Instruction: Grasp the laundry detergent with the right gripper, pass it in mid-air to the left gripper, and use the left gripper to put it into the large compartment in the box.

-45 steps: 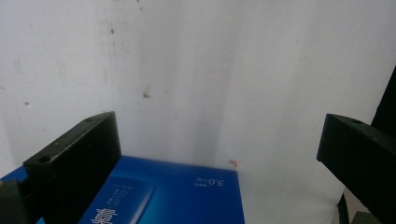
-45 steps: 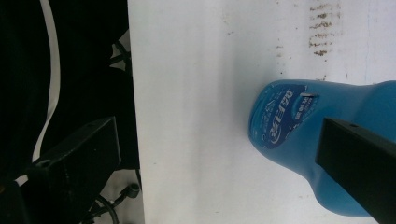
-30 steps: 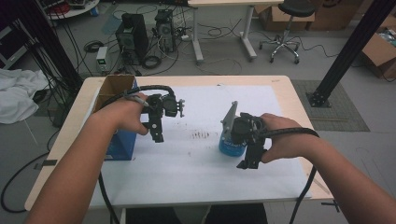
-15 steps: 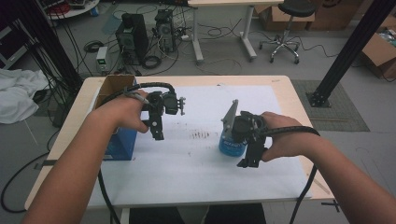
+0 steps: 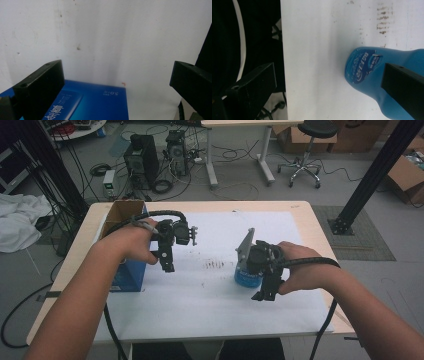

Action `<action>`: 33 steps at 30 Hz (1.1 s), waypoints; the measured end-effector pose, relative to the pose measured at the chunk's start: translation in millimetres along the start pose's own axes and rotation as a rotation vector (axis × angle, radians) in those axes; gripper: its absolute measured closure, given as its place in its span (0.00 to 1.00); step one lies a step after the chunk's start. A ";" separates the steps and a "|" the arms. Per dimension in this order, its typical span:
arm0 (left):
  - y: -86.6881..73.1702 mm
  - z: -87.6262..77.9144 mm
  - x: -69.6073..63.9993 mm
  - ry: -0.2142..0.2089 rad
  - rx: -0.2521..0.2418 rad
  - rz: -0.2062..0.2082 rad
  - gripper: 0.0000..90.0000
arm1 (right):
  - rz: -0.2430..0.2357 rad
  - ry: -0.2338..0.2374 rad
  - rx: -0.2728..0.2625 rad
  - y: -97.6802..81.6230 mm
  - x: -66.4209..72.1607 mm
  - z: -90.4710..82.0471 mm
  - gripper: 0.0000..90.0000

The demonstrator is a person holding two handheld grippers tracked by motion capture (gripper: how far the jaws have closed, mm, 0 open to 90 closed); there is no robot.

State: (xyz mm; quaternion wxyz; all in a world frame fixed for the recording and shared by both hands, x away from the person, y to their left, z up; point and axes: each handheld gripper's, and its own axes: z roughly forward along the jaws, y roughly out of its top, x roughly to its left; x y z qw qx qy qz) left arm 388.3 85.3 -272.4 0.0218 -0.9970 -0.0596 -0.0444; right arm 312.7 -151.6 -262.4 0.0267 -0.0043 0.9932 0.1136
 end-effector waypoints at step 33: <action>-1.4 -3.7 -1.1 0.000 -0.018 0.002 0.00 | 0.168 -0.086 -0.705 -115.0 17.2 -12.7 0.00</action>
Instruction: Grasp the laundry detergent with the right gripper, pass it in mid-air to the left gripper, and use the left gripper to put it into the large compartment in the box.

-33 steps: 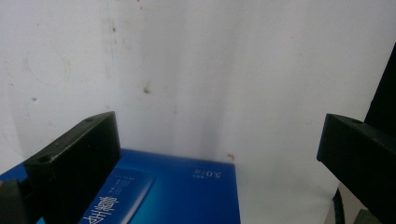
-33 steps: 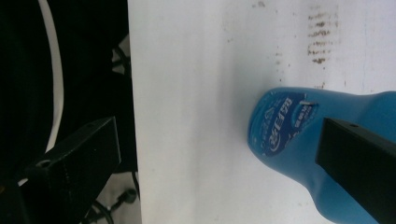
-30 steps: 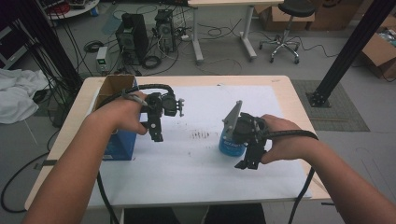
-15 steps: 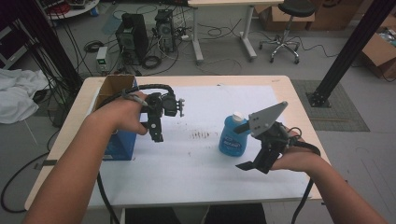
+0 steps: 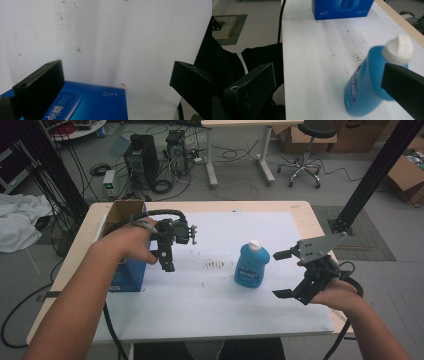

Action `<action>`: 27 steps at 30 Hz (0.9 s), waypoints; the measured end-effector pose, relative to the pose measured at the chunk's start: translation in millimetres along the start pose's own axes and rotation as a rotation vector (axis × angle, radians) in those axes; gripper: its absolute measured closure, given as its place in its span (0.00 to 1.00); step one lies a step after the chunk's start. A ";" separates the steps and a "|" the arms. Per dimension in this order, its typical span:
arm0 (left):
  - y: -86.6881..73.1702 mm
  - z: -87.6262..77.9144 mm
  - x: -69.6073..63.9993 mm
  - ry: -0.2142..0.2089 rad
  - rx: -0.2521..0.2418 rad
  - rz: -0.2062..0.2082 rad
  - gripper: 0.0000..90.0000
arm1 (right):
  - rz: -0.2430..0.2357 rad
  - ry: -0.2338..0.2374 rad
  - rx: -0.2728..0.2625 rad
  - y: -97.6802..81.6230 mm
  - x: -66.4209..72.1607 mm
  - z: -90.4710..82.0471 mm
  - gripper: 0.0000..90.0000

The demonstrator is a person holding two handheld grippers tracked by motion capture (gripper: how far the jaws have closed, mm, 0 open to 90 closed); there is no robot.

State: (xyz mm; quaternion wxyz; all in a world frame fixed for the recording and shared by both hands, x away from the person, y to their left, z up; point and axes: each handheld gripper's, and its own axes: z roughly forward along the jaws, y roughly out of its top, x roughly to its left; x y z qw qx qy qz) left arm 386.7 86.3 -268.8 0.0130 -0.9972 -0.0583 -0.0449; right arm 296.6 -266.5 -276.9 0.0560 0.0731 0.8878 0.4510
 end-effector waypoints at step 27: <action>-4.5 -4.6 -11.2 0.004 0.008 0.014 0.00 | 0.150 -0.054 -0.103 -77.9 -76.9 34.0 0.00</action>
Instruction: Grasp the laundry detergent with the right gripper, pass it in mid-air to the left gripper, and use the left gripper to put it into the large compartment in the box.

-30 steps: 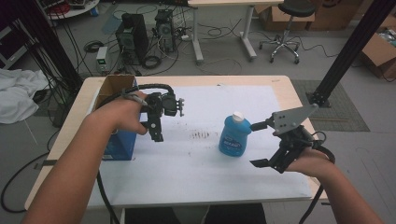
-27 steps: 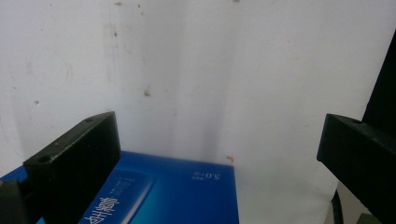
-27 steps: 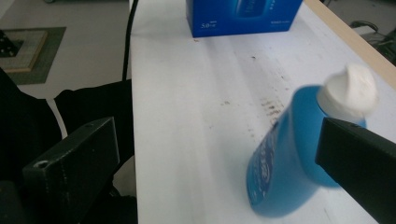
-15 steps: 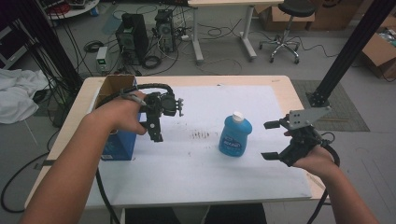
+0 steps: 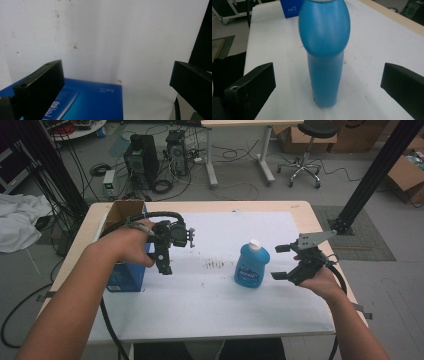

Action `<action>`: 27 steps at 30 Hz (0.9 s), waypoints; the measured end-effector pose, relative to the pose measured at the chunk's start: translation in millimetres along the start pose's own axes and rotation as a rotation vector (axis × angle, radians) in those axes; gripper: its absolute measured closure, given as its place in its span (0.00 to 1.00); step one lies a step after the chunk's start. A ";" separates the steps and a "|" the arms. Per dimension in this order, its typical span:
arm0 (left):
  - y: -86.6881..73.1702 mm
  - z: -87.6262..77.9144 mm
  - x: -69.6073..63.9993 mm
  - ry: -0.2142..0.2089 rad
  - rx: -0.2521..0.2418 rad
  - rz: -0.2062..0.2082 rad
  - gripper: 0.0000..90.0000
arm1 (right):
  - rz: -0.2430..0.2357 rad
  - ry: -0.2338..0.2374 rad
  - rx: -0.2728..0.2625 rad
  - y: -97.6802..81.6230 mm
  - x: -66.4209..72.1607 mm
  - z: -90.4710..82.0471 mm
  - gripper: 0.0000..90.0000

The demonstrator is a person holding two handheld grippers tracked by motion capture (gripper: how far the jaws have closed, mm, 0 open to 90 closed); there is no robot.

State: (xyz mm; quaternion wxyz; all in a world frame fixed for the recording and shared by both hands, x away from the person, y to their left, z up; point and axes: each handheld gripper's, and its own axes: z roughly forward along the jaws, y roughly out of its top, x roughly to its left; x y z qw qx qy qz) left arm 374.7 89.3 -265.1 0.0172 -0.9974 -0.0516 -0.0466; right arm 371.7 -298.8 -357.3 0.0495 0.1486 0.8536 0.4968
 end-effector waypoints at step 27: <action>3.2 -1.4 -7.1 0.003 0.002 0.020 0.00 | 0.018 0.051 -0.008 -19.7 -7.4 62.2 0.00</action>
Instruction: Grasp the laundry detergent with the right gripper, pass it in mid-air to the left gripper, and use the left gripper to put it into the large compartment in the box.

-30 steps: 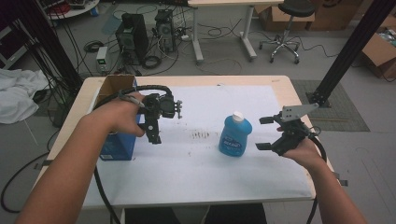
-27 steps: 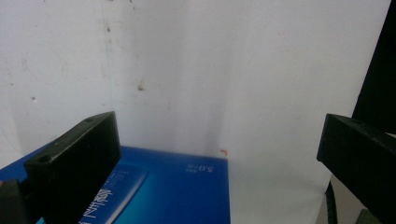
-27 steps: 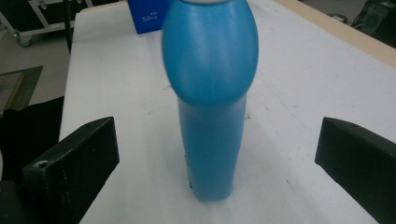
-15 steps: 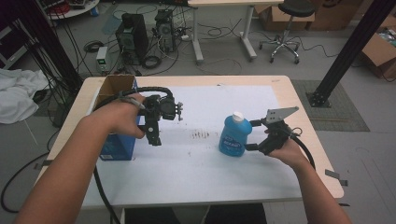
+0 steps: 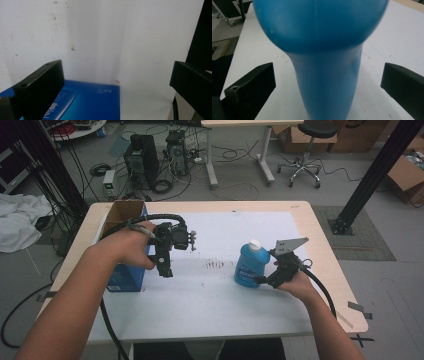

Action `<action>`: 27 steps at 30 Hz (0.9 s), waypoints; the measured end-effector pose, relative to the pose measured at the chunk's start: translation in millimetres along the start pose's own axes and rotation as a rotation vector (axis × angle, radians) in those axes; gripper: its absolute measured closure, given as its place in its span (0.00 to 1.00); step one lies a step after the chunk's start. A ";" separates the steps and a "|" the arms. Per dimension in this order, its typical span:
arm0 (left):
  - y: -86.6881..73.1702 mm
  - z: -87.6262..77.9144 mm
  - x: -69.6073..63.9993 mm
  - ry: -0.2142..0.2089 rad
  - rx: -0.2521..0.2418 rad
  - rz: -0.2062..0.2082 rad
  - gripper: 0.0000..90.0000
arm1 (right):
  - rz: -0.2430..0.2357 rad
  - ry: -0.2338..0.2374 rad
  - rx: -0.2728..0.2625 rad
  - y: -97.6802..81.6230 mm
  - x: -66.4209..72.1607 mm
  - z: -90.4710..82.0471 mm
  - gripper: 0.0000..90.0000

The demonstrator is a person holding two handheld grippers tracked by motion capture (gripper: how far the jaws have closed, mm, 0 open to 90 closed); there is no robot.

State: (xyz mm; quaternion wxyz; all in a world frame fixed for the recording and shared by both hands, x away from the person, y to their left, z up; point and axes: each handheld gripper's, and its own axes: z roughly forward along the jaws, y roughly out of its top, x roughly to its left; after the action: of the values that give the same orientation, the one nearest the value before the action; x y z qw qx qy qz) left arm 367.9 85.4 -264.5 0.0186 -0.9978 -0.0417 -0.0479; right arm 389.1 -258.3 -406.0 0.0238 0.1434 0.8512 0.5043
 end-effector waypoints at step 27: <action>-1.0 0.2 -2.8 0.007 -0.002 -0.002 0.00 | -0.001 -0.039 -0.051 -6.9 1.2 15.4 0.07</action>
State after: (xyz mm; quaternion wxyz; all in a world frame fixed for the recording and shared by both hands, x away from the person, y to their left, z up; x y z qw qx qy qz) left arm 365.0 86.2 -264.9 0.0178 -0.9976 -0.0424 -0.0515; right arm 389.3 -248.0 -419.4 0.0444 0.1520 0.8375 0.5230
